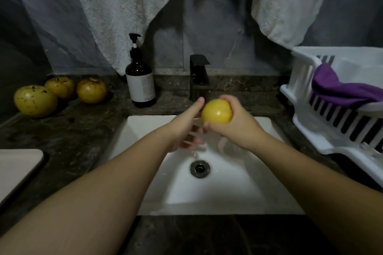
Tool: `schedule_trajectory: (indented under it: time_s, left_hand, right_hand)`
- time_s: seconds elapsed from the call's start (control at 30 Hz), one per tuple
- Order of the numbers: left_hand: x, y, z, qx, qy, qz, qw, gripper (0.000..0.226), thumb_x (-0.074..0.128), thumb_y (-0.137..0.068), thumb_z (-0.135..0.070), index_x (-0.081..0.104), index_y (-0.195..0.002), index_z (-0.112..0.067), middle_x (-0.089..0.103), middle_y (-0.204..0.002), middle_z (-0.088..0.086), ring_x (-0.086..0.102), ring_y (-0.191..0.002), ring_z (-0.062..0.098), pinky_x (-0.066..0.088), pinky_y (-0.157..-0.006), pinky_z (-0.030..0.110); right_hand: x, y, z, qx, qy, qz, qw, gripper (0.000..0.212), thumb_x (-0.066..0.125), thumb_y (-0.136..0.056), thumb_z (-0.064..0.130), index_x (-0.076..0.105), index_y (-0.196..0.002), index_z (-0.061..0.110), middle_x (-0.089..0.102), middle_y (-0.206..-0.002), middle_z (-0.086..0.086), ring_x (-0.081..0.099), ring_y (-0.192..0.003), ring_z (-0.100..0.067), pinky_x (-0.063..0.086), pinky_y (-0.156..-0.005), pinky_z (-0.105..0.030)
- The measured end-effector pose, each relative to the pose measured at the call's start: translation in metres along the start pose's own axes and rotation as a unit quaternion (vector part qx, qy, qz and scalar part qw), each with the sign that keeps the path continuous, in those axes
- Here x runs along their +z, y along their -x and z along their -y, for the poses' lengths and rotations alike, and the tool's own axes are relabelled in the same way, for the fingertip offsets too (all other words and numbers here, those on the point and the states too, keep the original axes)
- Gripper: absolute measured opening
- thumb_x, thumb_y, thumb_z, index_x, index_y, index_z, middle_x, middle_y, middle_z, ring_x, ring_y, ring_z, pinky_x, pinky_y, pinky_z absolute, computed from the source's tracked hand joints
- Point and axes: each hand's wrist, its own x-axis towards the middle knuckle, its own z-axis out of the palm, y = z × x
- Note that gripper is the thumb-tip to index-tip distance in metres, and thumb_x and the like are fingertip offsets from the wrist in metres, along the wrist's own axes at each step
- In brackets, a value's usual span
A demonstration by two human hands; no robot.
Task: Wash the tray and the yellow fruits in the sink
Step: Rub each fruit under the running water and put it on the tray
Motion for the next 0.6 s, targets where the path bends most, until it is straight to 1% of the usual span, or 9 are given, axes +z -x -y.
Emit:
schedule_trajectory:
  time_s: [0.07,0.13,0.17,0.27,0.33,0.4,0.43,0.53,0.6]
  left_hand:
    - [-0.002,-0.002,0.003,0.004,-0.014,-0.02,1.0,0.076,0.04,-0.082,-0.093,0.069,-0.111,-0.029,0.071,-0.106,0.008,0.068,-0.089,0.027,0.053,-0.078,0.039]
    - [-0.002,-0.003,0.006,0.004,-0.035,-0.031,0.999,0.077,0.041,-0.081,-0.093,0.071,-0.111,-0.029,0.075,-0.11,0.008,0.072,-0.097,0.03,0.054,-0.084,0.042]
    - [-0.001,-0.003,0.006,0.005,-0.037,-0.035,0.999,0.075,0.041,-0.082,-0.092,0.072,-0.108,-0.029,0.076,-0.11,0.007,0.072,-0.101,0.031,0.054,-0.085,0.043]
    - [0.0,-0.002,0.003,0.014,-0.034,-0.046,0.998,0.071,0.041,-0.086,-0.089,0.073,-0.102,-0.029,0.077,-0.107,0.004,0.071,-0.099,0.028,0.054,-0.084,0.043]
    - [0.001,0.0,0.004,0.012,-0.032,-0.052,0.998,0.073,0.04,-0.087,-0.089,0.071,-0.11,-0.027,0.075,-0.114,0.006,0.07,-0.1,0.027,0.053,-0.086,0.043]
    - [0.003,0.0,0.004,0.014,-0.038,-0.062,0.997,0.074,0.039,-0.086,-0.089,0.072,-0.112,-0.028,0.075,-0.114,0.003,0.07,-0.106,0.026,0.051,-0.091,0.045]
    - [0.003,0.0,0.003,0.014,-0.043,-0.067,0.997,0.074,0.039,-0.086,-0.09,0.073,-0.111,-0.029,0.076,-0.112,0.001,0.069,-0.107,0.026,0.049,-0.093,0.046]
    - [0.001,-0.001,0.003,0.015,-0.034,-0.076,0.996,0.072,0.039,-0.085,-0.09,0.073,-0.109,-0.031,0.077,-0.109,-0.001,0.066,-0.111,0.024,0.043,-0.098,0.047]
    - [0.001,-0.001,0.003,0.017,-0.025,-0.074,0.997,0.072,0.039,-0.087,-0.088,0.073,-0.113,-0.03,0.075,-0.114,0.0,0.062,-0.116,0.024,0.04,-0.099,0.046]
  right_hand:
    - [-0.001,0.001,-0.004,0.014,-0.002,-0.008,1.0,0.096,0.076,-0.051,0.073,0.032,-0.134,0.055,0.053,-0.127,0.005,0.06,-0.105,-0.017,0.058,-0.087,-0.044]
    - [0.003,0.007,-0.007,0.041,0.051,0.053,0.996,0.103,0.076,-0.047,0.072,0.035,-0.139,0.048,0.055,-0.128,0.004,0.06,-0.106,-0.017,0.057,-0.089,-0.044]
    - [0.004,0.007,-0.007,0.043,0.069,0.058,0.995,0.105,0.076,-0.046,0.072,0.035,-0.139,0.048,0.055,-0.13,0.004,0.059,-0.106,-0.016,0.056,-0.089,-0.043]
    - [0.001,-0.001,-0.001,0.007,-0.015,-0.051,0.999,0.095,0.074,-0.049,0.074,0.031,-0.132,0.058,0.052,-0.127,0.008,0.058,-0.101,-0.01,0.054,-0.081,-0.037]
    - [0.003,0.001,-0.002,0.009,-0.015,-0.035,0.999,0.095,0.075,-0.05,0.072,0.03,-0.132,0.059,0.051,-0.128,0.007,0.058,-0.102,-0.011,0.054,-0.082,-0.037]
    - [0.008,0.009,-0.007,0.028,0.06,0.036,0.997,0.1,0.077,-0.049,0.07,0.031,-0.136,0.054,0.05,-0.133,0.004,0.057,-0.108,-0.016,0.054,-0.089,-0.04]
    - [0.009,0.009,-0.009,0.026,0.068,0.032,0.997,0.099,0.079,-0.05,0.069,0.031,-0.136,0.054,0.05,-0.134,0.004,0.056,-0.109,-0.017,0.053,-0.089,-0.039]
    - [0.004,-0.003,-0.007,0.015,-0.019,-0.077,0.997,0.094,0.075,-0.051,0.072,0.029,-0.131,0.059,0.048,-0.132,0.005,0.056,-0.108,-0.018,0.05,-0.084,-0.038]
    - [0.004,-0.002,-0.011,0.034,0.011,-0.044,0.998,0.098,0.075,-0.049,0.072,0.03,-0.134,0.055,0.05,-0.133,0.004,0.056,-0.109,-0.019,0.051,-0.086,-0.039]
